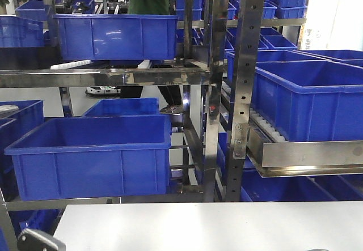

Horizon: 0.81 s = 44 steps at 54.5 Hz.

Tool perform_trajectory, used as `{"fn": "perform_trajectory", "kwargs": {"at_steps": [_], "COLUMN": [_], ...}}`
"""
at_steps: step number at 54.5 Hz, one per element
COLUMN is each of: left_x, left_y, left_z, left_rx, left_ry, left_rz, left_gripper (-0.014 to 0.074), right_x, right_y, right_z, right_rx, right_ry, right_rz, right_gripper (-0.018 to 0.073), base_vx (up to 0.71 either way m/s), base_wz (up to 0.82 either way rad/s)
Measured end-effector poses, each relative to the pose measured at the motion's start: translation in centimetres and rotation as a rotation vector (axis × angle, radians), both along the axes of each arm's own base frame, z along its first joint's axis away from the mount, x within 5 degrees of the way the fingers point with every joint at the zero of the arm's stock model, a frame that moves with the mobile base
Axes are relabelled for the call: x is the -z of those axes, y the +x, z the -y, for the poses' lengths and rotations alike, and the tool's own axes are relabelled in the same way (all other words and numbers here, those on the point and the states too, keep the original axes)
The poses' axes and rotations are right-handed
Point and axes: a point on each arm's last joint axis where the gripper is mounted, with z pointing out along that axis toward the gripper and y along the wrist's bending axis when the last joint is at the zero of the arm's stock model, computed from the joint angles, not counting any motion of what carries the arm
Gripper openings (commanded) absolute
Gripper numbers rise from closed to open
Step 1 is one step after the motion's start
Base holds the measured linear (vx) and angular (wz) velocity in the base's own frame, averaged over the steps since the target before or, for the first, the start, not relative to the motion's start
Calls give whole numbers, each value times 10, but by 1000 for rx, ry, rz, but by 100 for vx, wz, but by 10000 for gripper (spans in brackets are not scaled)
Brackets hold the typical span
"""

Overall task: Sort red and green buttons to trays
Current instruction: 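Lift both held buttons up off the table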

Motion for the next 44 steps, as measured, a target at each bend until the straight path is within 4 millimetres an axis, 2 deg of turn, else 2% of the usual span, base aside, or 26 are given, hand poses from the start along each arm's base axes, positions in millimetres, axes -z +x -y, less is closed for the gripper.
{"fn": "perform_trajectory", "kwargs": {"at_steps": [8, 17, 28, 44], "left_x": [10, 11, 8, 44], "left_y": [-19, -37, -29, -17], "left_z": [-3, -7, -9, -4], "left_rx": [20, 63, 13, 23], "left_ry": [-23, -16, -24, -12], "left_rz": [-8, 74, 151, 59], "left_gripper": [498, 475, 461, 461], "right_x": [0, 0, 0, 0], "right_y": [1, 1, 1, 1], "right_z": [2, 3, 3, 3], "right_rx": [29, 40, 40, 40], "right_ry": [0, 0, 0, 0], "right_rz": [0, 0, 0, 0], "right_gripper": [-8, -8, -8, -8], "base_vx": [0, 0, 0, 0], "base_wz": [0, 0, 0, 0]}}
